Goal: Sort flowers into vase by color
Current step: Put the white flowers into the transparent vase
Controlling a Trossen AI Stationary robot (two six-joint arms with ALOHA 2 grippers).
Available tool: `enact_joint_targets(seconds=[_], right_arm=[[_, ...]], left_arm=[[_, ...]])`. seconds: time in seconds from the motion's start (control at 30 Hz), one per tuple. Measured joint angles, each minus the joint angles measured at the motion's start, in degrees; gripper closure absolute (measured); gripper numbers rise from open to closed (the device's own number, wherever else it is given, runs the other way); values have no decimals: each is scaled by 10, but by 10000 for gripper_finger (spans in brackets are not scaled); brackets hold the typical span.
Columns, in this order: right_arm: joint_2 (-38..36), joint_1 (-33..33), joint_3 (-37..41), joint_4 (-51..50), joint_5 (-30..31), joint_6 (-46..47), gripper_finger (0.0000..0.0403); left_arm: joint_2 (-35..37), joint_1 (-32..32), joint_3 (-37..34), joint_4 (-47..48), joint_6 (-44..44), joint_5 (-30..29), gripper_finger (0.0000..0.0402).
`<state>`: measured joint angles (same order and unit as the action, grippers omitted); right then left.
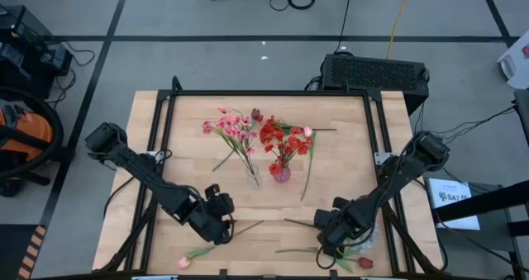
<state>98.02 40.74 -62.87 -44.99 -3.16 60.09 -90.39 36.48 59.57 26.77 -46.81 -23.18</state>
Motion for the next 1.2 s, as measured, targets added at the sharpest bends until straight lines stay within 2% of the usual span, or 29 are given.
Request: enact_joint_targets(seconds=[0.1, 0.4, 0.53, 0.63, 0.73, 0.8, 1.0, 1.2], right_arm=[[22, 3, 0, 0, 1, -28, 230], [85, 2, -4, -4, -26, -104, 248], [92, 2, -3, -6, -27, -117, 277], [83, 2, -2, -3, -28, -129, 320], [64, 3, 1, -11, -30, -152, 375], [43, 2, 2, -23, -35, -163, 392], [-49, -13, 1, -51, -76, -156, 393], [-157, -30, 1, -79, -76, -89, 399]], left_arm=[[0, -12, 0, -46, 38, -7, 188], [0, -45, 0, -146, 43, -9, 188], [-3, -47, 0, -185, 41, -9, 188], [-3, -47, 0, -203, 39, -11, 188], [-3, -46, 0, -218, 39, -12, 188], [-3, -45, 2, -229, 43, -20, 188], [-22, -26, 47, -228, 98, -72, 188], [-91, -22, 143, -213, 203, -117, 188]])
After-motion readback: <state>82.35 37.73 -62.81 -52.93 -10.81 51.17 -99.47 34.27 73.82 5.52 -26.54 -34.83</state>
